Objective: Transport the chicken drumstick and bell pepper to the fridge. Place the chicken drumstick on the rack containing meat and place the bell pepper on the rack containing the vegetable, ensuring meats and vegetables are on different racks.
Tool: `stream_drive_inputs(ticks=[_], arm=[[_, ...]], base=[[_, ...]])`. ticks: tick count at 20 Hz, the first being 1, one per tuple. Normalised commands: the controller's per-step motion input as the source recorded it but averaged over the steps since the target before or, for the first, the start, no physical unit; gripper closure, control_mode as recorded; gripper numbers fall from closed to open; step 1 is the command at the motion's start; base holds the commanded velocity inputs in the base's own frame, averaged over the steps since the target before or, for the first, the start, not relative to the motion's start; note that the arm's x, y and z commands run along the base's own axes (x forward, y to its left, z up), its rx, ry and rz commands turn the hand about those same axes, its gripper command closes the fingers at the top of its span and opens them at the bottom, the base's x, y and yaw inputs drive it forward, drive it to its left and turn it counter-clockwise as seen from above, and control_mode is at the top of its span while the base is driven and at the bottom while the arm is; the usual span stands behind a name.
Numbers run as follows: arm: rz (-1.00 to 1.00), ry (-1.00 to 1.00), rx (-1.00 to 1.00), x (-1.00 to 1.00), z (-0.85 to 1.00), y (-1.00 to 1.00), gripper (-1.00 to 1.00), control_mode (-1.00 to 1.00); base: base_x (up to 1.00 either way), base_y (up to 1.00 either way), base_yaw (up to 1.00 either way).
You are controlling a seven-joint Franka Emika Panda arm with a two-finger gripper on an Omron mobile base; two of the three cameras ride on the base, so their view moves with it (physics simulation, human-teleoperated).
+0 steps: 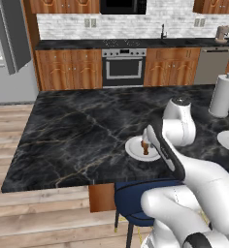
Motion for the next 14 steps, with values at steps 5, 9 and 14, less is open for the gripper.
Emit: stream_drive_inputs(ticks=[5,9,14], arm=[[0.00,0.00,0.00,0.41,-0.36,0.00,-1.00,-1.00],[0.00,0.00,0.00,0.41,-0.29,-0.08,-1.00,-1.00],[0.00,0.00,0.00,0.39,-0.25,-0.07,-1.00,-1.00]], base=[[0.00,0.00,0.00],[0.00,0.00,0.00],[0.00,0.00,0.00]])
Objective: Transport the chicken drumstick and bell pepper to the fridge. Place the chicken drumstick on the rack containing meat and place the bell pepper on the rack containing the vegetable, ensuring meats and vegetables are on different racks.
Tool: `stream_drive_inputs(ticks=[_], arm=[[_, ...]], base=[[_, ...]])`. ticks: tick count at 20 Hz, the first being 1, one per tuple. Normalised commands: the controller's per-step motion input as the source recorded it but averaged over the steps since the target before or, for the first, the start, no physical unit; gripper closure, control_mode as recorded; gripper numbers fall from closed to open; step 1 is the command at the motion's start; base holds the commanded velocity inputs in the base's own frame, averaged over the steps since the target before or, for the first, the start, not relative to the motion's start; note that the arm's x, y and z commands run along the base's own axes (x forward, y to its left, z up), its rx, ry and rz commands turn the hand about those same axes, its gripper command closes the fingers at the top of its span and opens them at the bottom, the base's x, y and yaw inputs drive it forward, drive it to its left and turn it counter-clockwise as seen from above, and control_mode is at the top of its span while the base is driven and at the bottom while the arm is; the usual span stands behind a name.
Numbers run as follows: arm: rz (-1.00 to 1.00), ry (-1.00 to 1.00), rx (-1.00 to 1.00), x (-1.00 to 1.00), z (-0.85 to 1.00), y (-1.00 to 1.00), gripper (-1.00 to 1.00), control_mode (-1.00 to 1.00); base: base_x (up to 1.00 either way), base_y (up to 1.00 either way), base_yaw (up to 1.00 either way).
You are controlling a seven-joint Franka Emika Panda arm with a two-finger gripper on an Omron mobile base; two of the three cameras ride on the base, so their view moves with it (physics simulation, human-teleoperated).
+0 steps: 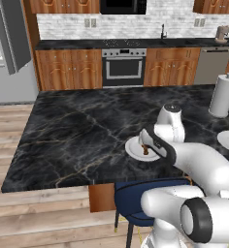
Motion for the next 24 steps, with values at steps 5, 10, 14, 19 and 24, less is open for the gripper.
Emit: stream_drive_inputs(ticks=[5,10,14,19,24], arm=[[0.00,0.02,0.00,0.38,-0.17,0.00,-1.00,-1.00],[0.00,0.03,0.00,0.33,-0.11,0.00,-1.00,-1.00],[0.00,0.00,0.00,0.33,-0.20,0.00,-1.00,-1.00],[0.00,0.00,0.00,0.25,-0.26,0.00,-1.00,-1.00],[0.00,0.01,0.00,0.17,-0.31,0.00,-1.00,-1.00]], base=[[0.00,0.00,0.00],[0.00,0.00,0.00],[0.00,0.00,0.00],[0.00,0.00,0.00],[0.00,0.00,0.00]])
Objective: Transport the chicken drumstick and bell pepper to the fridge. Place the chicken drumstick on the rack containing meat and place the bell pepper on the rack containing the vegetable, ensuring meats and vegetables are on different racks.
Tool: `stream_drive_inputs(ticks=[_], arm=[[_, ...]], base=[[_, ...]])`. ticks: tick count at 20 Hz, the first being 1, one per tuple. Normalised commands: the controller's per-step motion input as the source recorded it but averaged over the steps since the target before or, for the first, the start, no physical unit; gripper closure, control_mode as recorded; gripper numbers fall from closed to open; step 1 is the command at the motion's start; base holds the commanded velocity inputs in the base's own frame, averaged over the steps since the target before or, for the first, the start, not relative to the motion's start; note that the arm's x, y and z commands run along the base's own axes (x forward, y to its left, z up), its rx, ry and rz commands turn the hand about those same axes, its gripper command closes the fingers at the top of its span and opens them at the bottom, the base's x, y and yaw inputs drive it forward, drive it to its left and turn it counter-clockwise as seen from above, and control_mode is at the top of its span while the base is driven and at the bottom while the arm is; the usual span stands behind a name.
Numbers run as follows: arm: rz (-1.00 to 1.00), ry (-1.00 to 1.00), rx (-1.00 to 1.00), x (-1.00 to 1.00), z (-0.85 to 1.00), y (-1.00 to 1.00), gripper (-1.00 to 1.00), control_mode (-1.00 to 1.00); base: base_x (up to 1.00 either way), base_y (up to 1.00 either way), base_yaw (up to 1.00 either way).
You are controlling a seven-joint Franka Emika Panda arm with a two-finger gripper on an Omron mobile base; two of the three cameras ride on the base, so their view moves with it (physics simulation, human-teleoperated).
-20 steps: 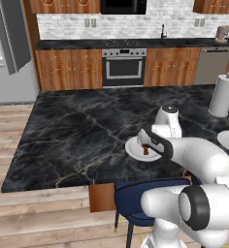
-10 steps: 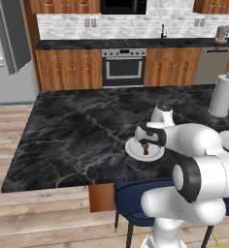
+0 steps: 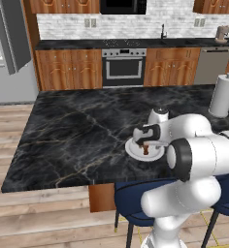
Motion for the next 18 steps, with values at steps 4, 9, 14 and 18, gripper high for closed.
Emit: stream_drive_inputs(ticks=[4,9,14,18], arm=[[0.00,0.00,0.00,0.11,-0.23,0.00,-1.00,-1.00],[0.00,0.00,0.00,0.07,-0.20,0.00,-1.00,-1.00],[0.00,0.00,0.00,0.08,-0.20,0.00,-1.00,-1.00],[0.00,0.00,0.00,0.08,-0.16,0.00,-1.00,-1.00]], base=[[0.00,0.00,0.00],[0.00,0.00,0.00],[0.00,0.00,0.00],[0.00,0.00,0.00]])
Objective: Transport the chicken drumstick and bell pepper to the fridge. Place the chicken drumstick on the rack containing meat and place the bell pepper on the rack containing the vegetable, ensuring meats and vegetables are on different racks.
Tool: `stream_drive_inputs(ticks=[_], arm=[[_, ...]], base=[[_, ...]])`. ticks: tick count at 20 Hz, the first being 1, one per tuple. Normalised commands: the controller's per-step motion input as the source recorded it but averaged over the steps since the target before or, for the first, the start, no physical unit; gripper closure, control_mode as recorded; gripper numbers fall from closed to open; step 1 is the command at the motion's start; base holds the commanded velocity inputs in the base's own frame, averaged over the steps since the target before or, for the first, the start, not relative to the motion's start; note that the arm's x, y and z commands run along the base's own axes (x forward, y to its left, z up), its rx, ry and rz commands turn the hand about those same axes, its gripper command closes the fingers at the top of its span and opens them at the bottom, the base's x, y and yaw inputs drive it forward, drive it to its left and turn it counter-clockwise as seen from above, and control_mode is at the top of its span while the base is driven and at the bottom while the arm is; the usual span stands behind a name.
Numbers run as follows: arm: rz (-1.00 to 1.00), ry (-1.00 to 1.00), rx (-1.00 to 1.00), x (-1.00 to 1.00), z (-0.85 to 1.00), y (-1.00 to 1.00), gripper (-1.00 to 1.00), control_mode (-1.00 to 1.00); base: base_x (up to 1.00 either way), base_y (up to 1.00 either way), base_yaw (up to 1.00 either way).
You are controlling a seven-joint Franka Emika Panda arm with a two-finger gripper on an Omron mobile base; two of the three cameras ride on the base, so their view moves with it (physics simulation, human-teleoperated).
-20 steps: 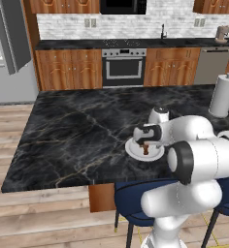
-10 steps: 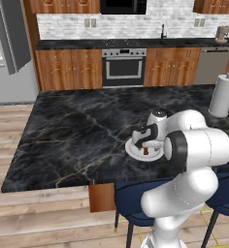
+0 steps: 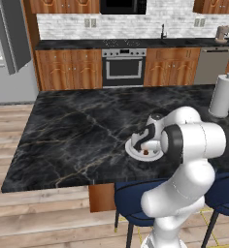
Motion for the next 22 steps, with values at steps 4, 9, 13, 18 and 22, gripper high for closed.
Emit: stream_drive_inputs(ticks=[4,9,13,18,22], arm=[[0.00,0.00,0.00,0.10,-0.13,0.00,-1.00,-1.00],[0.00,0.00,0.00,0.22,-0.12,0.00,1.00,-1.00],[0.00,0.00,0.00,0.09,-0.19,0.00,1.00,-1.00],[0.00,0.00,0.00,0.09,-0.15,0.00,1.00,-1.00],[0.00,0.00,0.00,0.13,-0.17,0.00,1.00,-1.00]], base=[[0.00,0.00,0.00],[0.00,0.00,0.00],[0.00,0.00,0.00],[0.00,0.00,0.00],[0.00,0.00,0.00]])
